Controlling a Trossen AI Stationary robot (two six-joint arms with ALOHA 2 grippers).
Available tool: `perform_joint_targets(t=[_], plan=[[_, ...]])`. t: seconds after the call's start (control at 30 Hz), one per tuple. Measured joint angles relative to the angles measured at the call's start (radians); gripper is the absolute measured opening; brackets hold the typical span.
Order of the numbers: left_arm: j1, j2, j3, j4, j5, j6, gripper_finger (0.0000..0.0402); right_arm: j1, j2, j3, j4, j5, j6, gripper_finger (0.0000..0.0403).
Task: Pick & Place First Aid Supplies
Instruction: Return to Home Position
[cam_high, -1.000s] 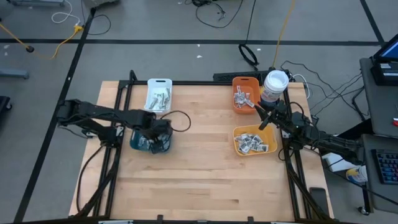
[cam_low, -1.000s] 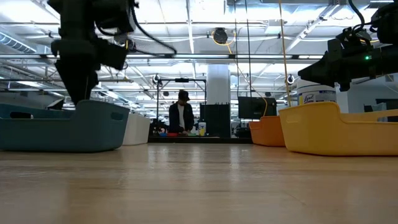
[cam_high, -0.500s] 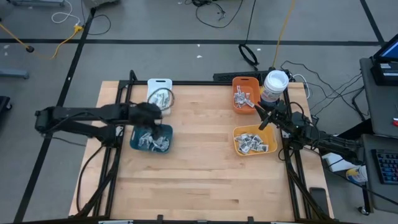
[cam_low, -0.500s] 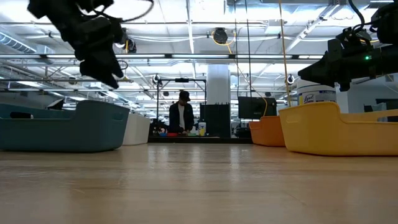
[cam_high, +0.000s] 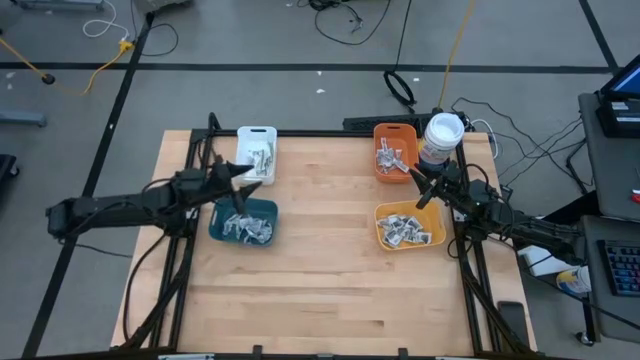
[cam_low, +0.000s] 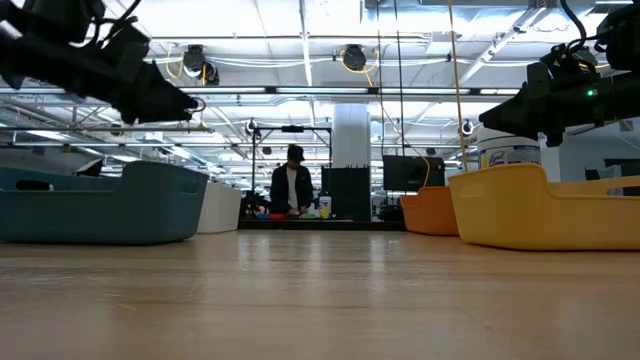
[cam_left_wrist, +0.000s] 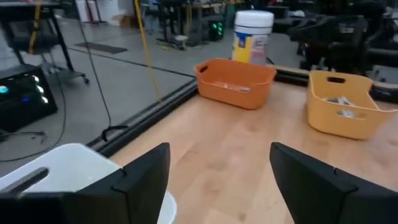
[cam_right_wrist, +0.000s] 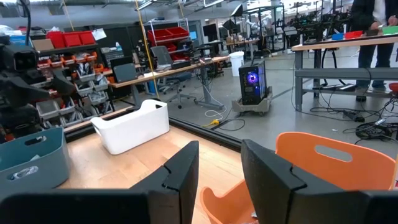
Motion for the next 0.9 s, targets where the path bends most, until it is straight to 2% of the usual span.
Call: perform_joint_targets(t=[0.33,0.43,0.57,0.73,0.9], plan=[[0.123,-0.196,-0.158,0.031,0.0,-0.024,0.0298,0.0,0.0,0.0,0.0,0.0,0.0,0.0116],[0.153,-0.251,-0.179,0.032,0.007,-0.064,0.0296,0.0,0.0,0.0,0.0,0.0,0.0,0.0116],[0.173,-0.317,-0.193,0.023,0.054,-0.042,0.0289,0.0,0.0,0.0,0.0,0.0,0.0,0.0116],[0.183,-0.395,-0.215,0.02,0.055,-0.045,0.0281,0.0,0.0,0.0,0.0,0.0,0.0,0.0116],[0.183,-0.456,-0.215,-0.082,0.057,-0.052,0.028,0.0,0.0,0.0,0.0,0.0,0.0,0.0116]])
